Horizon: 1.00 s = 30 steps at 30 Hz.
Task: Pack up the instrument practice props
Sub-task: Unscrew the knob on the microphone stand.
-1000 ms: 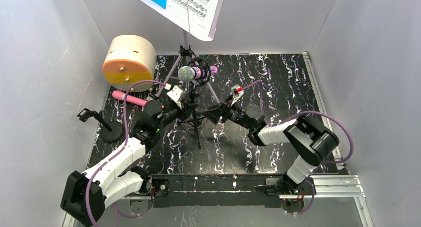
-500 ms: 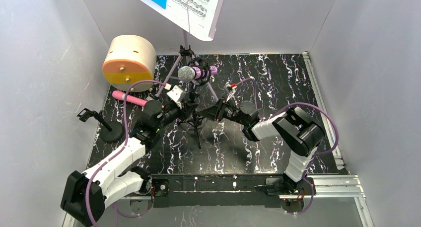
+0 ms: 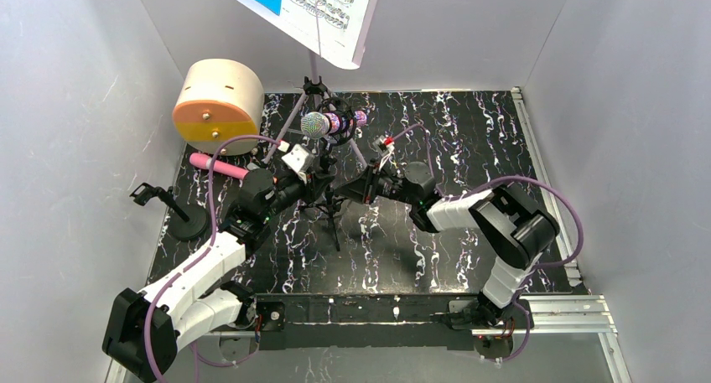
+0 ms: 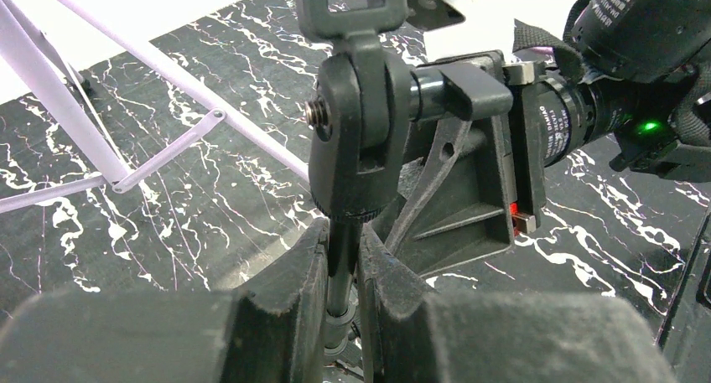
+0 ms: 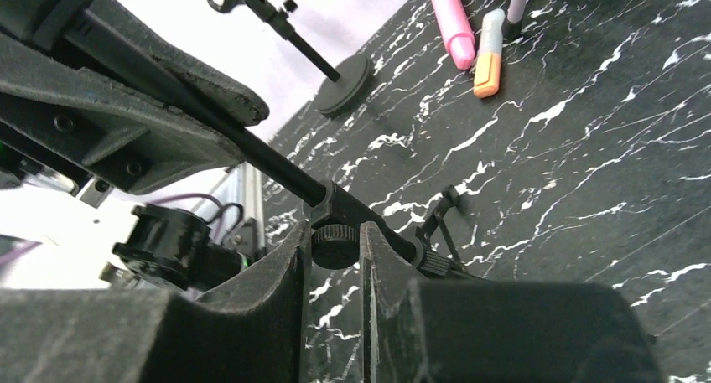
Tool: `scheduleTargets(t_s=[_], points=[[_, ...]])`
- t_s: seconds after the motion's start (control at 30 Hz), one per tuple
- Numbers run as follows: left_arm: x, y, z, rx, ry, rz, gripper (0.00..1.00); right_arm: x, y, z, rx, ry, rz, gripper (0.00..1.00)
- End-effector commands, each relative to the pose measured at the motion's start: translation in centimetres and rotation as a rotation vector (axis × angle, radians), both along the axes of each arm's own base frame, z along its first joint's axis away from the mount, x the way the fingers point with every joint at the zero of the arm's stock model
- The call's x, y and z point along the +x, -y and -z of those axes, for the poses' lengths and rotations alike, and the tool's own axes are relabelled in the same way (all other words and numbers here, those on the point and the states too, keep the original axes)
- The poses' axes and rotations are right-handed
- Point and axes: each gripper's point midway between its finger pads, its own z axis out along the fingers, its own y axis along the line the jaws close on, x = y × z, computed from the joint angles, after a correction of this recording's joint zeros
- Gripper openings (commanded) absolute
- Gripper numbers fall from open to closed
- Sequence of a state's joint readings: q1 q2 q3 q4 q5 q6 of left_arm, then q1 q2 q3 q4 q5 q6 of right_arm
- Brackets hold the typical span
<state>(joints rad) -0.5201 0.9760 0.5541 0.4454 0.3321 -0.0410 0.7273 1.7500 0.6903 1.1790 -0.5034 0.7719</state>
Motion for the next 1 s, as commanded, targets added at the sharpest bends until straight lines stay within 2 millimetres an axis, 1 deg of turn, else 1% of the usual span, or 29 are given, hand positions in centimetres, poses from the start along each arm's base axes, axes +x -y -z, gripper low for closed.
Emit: scheduleTargets(t_s=[0.0, 0.07, 0.23, 0.37, 0.43, 0.57, 0.77, 0.87, 0.97], points=[[-2.0, 0.6, 3.2, 0.024, -0.136, 0.065, 0.00, 0.3, -0.5, -1.1, -0.098, 0.240, -0.009, 0.01], [-2.0, 0.6, 3.2, 0.025, -0.137, 0.065, 0.00, 0.3, -0.7, -0.9, -0.157, 0.361, 0.001, 0.01], [-2.0, 0.7, 3.3, 0.025, -0.140, 0.067, 0.00, 0.3, -1.2, 1.7, -0.404, 0.736, 0.019, 0.01], [-2.0, 0.7, 3.2, 0.022, -0.140, 0.067, 0.00, 0.6, -1.4, 2.9, -0.599, 1.107, 0.058, 0.01], [-2.0, 0.7, 3.3, 0.022, -0.142, 0.066, 0.00, 0.9, -0.9, 3.4, -0.705, 1.304, 0.092, 0.01], [-2.0, 0.7, 3.3, 0.022, -0.140, 0.066, 0.00, 0.9, -0.4, 2.7, -0.864, 1.663, 0.160, 0.01], [-2.0, 0.7, 3.2, 0.020, -0.139, 0.064, 0.00, 1.0, 0.4, 1.1, -1.082, 2.069, 0.266, 0.01], [-2.0, 0.7, 3.1, 0.019, -0.137, 0.064, 0.00, 0.9, 0.4, 0.8, -1.148, 2.187, 0.308, 0.01], [-2.0, 0.6, 3.1, 0.019, -0.137, 0.062, 0.00, 0.7, 0.1, 0.8, -1.136, 2.186, 0.338, 0.01]])
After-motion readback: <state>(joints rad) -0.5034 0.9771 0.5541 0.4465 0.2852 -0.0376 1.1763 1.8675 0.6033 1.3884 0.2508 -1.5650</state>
